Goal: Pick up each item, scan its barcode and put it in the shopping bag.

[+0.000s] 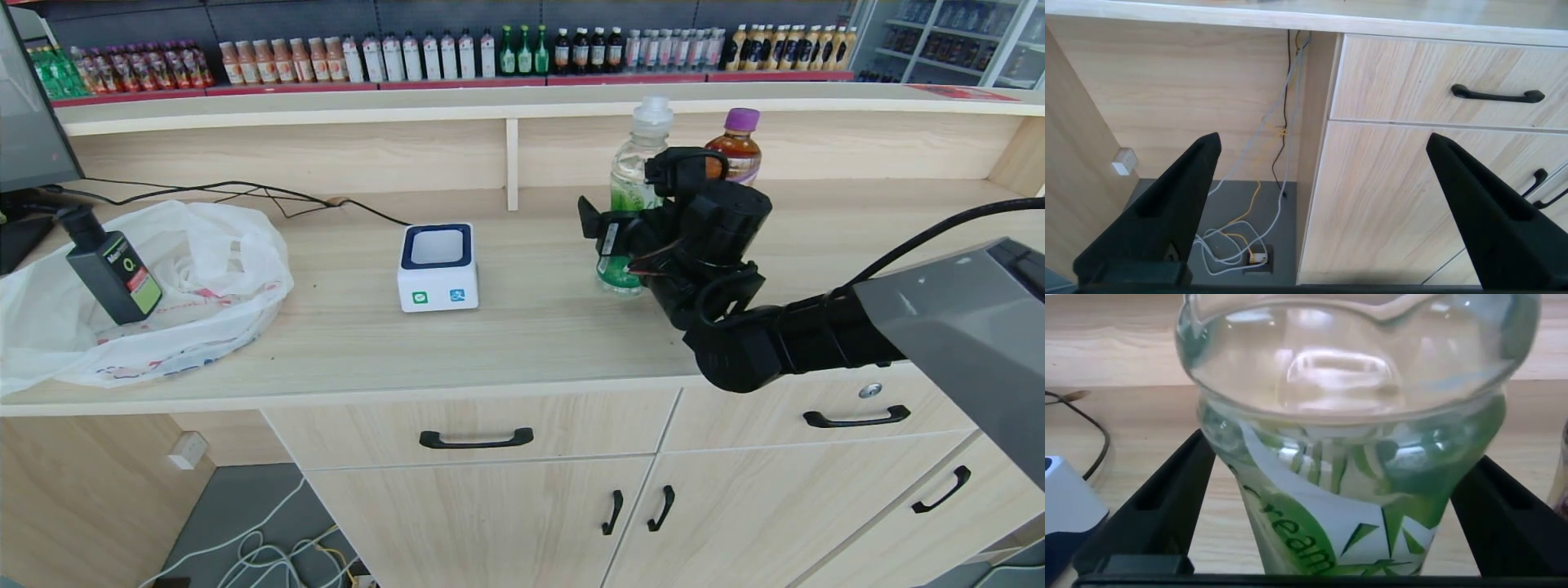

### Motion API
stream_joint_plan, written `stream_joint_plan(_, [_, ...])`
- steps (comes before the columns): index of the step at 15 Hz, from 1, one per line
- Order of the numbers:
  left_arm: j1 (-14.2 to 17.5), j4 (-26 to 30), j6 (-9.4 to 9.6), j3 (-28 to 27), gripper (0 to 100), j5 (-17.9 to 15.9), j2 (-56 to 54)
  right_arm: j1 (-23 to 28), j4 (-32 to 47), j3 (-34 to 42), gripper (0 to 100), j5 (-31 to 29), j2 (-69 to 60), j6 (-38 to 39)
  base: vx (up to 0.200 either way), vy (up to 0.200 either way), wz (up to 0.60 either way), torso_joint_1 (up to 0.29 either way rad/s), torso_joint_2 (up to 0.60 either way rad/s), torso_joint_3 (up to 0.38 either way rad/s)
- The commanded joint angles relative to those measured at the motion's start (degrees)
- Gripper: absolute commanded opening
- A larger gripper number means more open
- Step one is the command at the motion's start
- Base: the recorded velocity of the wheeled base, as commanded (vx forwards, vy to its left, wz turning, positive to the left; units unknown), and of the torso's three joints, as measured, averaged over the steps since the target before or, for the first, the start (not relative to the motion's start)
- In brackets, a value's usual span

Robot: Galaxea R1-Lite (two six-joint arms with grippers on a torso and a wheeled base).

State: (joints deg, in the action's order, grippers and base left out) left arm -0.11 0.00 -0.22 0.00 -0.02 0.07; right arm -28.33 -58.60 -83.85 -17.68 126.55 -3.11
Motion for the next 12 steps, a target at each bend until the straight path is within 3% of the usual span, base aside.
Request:
stream_joint_plan(1, [0.02,0.0,-0.04,0.0,100,-0.06,0.01,-0.06,-0.02,-0.35,100,0.01,0.19,0.03,0.0,0.0,0.0,0.0,0.0,0.0])
stream_joint_plan(3, [0.02,0.0,-0.04,0.0,100,0.02,0.01,0.03,-0.02,-0.44,100,-0.08,0.1,-0.06,0.0,0.0,0.0,0.0,0.0,0.0])
stream_joint_plan(4, [0.02,0.0,-0.04,0.0,100,0.02,0.01,0.03,-0.02,-0.44,0,-0.08,0.1,0.03,0.0,0.0,0.0,0.0,0.0,0.0])
stream_joint_plan(12, [0.02,0.0,-0.04,0.0,100,0.02,0.01,-0.06,-0.64,0.0,0,-0.17,-1.92,0.03,0.0,0.0,0.0,0.0,0.0,0.0])
